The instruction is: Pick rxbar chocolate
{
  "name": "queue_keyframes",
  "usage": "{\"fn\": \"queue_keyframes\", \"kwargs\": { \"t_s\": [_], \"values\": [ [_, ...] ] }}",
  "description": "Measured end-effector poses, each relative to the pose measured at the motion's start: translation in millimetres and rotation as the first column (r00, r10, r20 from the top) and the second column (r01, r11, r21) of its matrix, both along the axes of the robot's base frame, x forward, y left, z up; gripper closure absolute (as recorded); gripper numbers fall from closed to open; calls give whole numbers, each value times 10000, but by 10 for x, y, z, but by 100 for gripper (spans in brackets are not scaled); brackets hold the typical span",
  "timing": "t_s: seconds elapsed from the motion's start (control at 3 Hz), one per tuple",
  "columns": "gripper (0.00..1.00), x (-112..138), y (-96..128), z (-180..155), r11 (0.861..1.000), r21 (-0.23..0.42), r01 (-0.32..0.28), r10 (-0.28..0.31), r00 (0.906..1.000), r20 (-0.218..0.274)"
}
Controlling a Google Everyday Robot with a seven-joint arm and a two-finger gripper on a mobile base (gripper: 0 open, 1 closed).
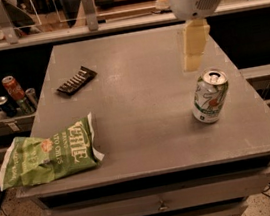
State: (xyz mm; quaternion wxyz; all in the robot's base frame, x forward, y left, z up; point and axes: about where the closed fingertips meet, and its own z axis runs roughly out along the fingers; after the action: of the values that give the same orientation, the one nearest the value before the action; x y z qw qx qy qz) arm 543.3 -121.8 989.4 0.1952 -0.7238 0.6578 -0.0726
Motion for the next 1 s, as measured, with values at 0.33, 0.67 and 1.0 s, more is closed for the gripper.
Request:
{"fn": "queue_keyframes", "kwargs": {
  "t_s": [0.33, 0.67, 1.0],
  "values": [
    [0, 207, 413, -64, 9952, -75, -981, 982, 9948, 268],
    [0, 208, 414, -64, 9951, -75, -985, 987, 9948, 271],
    [0, 225, 476, -65, 9876, -91, -1567, 1570, 9859, 586]
  ]
}}
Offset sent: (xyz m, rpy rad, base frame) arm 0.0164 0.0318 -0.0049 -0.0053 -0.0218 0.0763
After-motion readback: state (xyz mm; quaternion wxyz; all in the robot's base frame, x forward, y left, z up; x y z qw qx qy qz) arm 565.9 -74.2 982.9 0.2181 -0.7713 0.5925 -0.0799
